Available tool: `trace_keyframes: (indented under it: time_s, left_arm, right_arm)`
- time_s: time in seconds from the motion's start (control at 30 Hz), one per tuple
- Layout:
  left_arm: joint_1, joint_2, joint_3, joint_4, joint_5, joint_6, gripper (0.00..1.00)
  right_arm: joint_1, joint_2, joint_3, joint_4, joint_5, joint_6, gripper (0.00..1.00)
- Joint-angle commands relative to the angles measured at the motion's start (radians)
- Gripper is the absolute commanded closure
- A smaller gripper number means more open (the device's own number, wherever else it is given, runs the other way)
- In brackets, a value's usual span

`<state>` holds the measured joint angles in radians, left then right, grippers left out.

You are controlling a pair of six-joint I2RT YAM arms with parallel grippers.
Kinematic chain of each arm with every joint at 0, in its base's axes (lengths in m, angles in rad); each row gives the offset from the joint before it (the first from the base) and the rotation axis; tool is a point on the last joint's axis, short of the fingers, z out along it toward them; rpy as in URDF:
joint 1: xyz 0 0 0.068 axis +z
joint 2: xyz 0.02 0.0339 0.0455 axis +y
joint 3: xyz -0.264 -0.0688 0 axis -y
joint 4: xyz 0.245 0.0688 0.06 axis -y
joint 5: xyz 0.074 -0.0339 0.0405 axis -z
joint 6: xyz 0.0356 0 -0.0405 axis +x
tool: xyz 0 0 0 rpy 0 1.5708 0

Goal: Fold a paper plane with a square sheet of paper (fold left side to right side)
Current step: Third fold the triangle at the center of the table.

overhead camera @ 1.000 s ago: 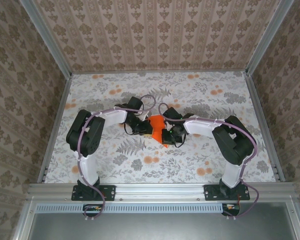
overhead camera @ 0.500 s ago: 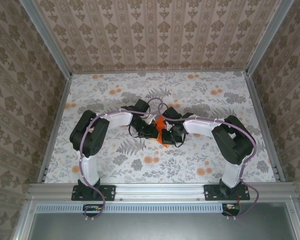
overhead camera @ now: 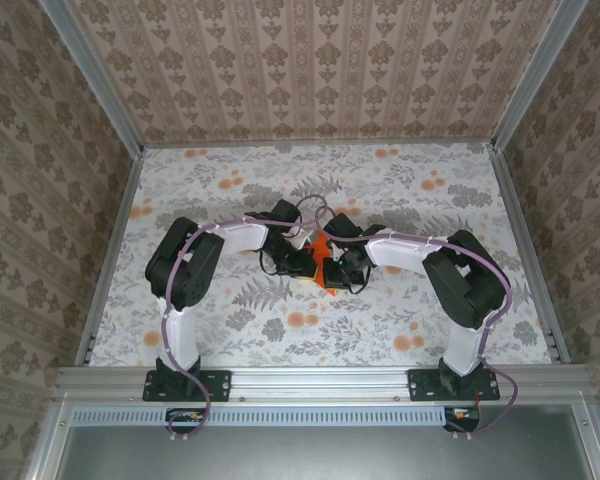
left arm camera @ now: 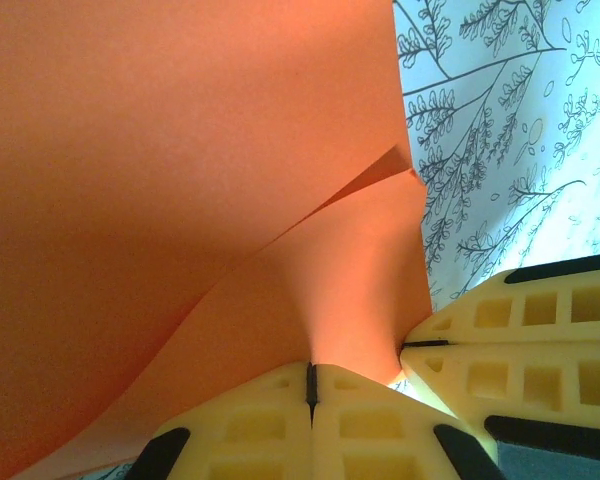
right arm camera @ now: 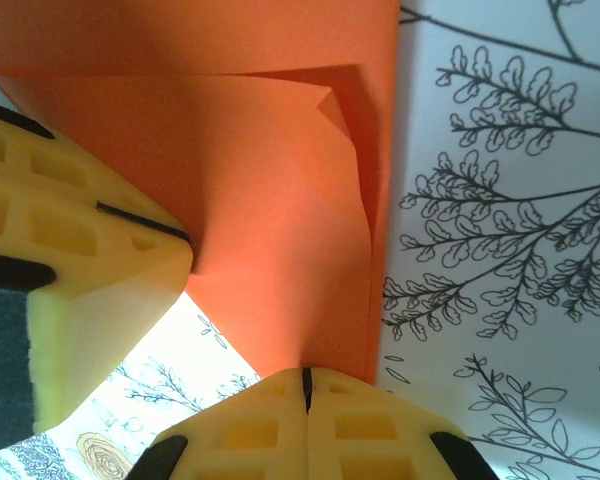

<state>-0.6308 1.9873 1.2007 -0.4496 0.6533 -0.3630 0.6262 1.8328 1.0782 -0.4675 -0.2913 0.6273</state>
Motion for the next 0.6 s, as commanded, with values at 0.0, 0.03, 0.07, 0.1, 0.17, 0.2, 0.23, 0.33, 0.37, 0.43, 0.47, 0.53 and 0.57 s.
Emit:
trace_keyframes:
  time_s: [0.0,0.03,0.07,0.1,0.17,0.2,0.23,0.33,0.37,0.43,0.47,0.53,0.57]
  left_arm:
    - [0.021,0.025,0.001,-0.041,-0.088,0.036,0.96]
    - [0.025,0.024,0.0,-0.042,-0.094,0.039,0.96]
    - [0.029,0.02,-0.002,-0.046,-0.1,0.041,0.96]
    - [0.034,0.018,-0.005,-0.047,-0.104,0.045,0.96]
    - [0.045,0.012,-0.01,-0.047,-0.112,0.049,0.96]
    - [0.049,0.012,-0.012,-0.047,-0.114,0.052,0.96]
    - [0.053,0.008,-0.014,-0.047,-0.116,0.055,0.96]
    - [0.07,0.004,-0.016,-0.047,-0.125,0.068,0.96]
    - [0.077,0.004,-0.015,-0.049,-0.127,0.072,0.96]
    - [0.094,0.004,-0.012,-0.052,-0.129,0.081,0.96]
    - [0.101,0.005,-0.01,-0.053,-0.13,0.087,0.96]
    - [0.121,0.007,-0.005,-0.059,-0.133,0.096,0.96]
    - [0.131,0.011,-0.001,-0.063,-0.135,0.1,0.96]
  right_arm:
    - [-0.002,0.049,-0.016,-0.125,0.081,-0.021,1.0]
    - [-0.002,0.049,-0.017,-0.126,0.081,-0.023,1.0]
    - [-0.001,0.048,-0.017,-0.126,0.082,-0.023,1.0]
    - [-0.002,0.048,-0.017,-0.128,0.083,-0.023,1.0]
    - [-0.002,0.049,-0.017,-0.129,0.082,-0.024,1.0]
    - [-0.002,0.048,-0.018,-0.129,0.083,-0.024,1.0]
    - [-0.002,0.049,-0.018,-0.13,0.083,-0.024,1.0]
    - [-0.002,0.047,-0.019,-0.132,0.082,-0.024,1.0]
    - [-0.001,0.045,-0.02,-0.132,0.082,-0.025,1.0]
    - [-0.002,0.044,-0.022,-0.133,0.081,-0.026,1.0]
    - [-0.002,0.041,-0.024,-0.134,0.081,-0.026,1.0]
    - [-0.002,0.04,-0.027,-0.133,0.08,-0.026,1.0]
    - [-0.002,0.038,-0.027,-0.133,0.08,-0.026,1.0]
